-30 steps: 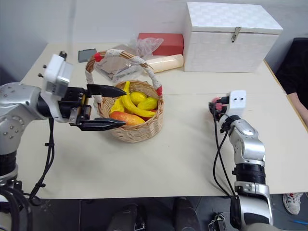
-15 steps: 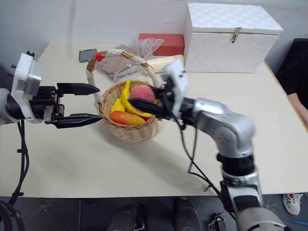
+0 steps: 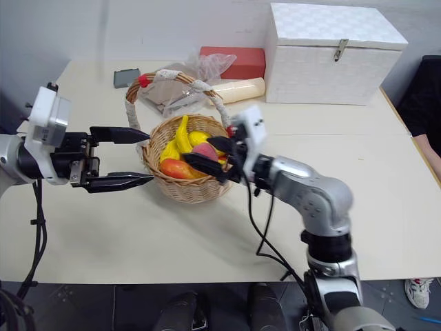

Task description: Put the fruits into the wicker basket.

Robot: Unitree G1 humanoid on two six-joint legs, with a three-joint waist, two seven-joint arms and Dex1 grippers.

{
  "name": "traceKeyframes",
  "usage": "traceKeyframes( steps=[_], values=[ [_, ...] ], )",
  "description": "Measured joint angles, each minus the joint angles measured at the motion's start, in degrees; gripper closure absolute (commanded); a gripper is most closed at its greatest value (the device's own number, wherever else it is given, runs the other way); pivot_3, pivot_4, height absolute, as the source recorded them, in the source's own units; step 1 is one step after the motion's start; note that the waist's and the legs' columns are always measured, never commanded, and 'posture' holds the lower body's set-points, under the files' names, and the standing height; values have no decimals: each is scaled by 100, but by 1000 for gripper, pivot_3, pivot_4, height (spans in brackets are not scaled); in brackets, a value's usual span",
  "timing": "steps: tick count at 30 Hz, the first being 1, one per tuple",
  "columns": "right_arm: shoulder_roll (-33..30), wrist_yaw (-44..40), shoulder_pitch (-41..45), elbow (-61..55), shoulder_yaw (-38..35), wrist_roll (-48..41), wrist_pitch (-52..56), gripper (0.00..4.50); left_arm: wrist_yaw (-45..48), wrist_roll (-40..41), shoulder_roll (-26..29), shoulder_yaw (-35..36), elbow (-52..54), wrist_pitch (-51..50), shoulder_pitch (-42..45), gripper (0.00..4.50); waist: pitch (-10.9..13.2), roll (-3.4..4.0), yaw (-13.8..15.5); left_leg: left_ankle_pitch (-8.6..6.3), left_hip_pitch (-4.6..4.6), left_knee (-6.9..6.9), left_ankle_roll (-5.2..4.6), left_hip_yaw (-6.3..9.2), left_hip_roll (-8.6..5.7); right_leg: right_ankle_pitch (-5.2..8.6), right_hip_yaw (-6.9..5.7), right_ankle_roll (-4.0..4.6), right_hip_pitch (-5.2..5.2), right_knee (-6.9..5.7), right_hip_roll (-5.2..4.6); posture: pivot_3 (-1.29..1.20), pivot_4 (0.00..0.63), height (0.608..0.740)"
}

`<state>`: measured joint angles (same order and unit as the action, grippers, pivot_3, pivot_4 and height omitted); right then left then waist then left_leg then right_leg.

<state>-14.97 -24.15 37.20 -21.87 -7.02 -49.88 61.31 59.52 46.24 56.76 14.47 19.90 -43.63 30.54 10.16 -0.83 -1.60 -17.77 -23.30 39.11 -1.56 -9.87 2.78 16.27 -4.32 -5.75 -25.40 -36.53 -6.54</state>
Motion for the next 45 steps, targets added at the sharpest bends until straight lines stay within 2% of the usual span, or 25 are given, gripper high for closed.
traceKeyframes(
  steps=[3, 7, 11, 17, 23, 26, 31, 35, 36, 40, 45],
  values=[
    [-425, 161, -201, -376, -717, -679, 154, 22, -22, 4, -123, -178, -20, 8, 155, 0, 0, 0, 1, 0, 2, -2, 2, 1, 2, 0, 0, 1, 0, 1, 4, 0, 150, 740],
    [-758, 422, -466, -506, -913, -519, 2, 22, -116, 4, -281, -221, -43, 13, 280, 0, 0, 0, -33, -1, 7, -3, 2, -9, -2, 1, 7, 1, -1, 1, 5, 0, 150, 740],
    [-694, 666, -294, -156, -155, 457, -591, 22, -85, -37, -326, -371, -66, 58, 321, 0, 0, 0, -107, 2, 15, -3, 10, -11, -3, 5, 9, 8, -3, 2, 13, 0, 150, 740],
    [-284, 273, 114, 1058, 1066, 1706, -1857, 22, -114, -137, -439, -462, -192, 114, 536, 0, 0, 0, -121, 2, 9, -3, 10, -11, -1, 4, 9, 6, -3, -2, 13, 0, 150, 740],
    [178, 67, 623, 2532, 1232, 2484, -2924, 22, -120, -164, -433, -450, -225, 126, 525, 0, 0, 0, -136, 2, 7, -3, 9, -9, 5, 3, 8, 5, -3, -4, 11, 0, 150, 740],
    [295, -41, 749, 2723, 1165, 2587, -3168, 912, -127, -161, -416, -415, -220, 125, 521, 0, 0, 0, -144, 2, 7, -3, 9, -8, 8, 3, 8, 5, -3, -4, 11, 0, 150, 740],
    [403, -161, 749, 2786, 1104, 2598, -3286, 2681, -146, -162, -409, -389, -219, 125, 511, 0, 0, 0, -147, 2, 7, -3, 9, -8, 9, 3, 7, 5, -3, -5, 11, 0, 150, 740],
    [323, -249, 642, 2581, 1121, 2772, -3371, 4074, -176, -167, -414, -395, -220, 128, 518, 0, 0, 0, -138, 2, 7, -3, 9, -7, 8, 3, 7, 5, -3, -5, 9, 0, 150, 740],
    [276, -275, 586, 2525, 1107, 2780, -3404, 4297, -177, -171, -415, -398, -225, 130, 520, 0, 0, 0, -134, 2, 7, -3, 9, -7, 7, 3, 6, 5, -3, -5, 8, 0, 150, 740],
    [-82, -351, 225, 2012, 966, 2828, -3485, 4307, -125, -161, -557, -606, -186, 135, 774, 0, 0, 0, -78, 1, 3, -2, 9, -7, 4, 2, 6, 3, -3, -2, 6, 0, 150, 740],
    [-777, -351, -231, 1040, 294, 2719, -3353, 4307, -42, -169, -909, -879, -245, 203, 1060, 0, 0, 0, 11, 1, 4, -1, 9, -6, 2, 2, 5, 3, -3, -2, 9, 0, 150, 740]
  ],
)
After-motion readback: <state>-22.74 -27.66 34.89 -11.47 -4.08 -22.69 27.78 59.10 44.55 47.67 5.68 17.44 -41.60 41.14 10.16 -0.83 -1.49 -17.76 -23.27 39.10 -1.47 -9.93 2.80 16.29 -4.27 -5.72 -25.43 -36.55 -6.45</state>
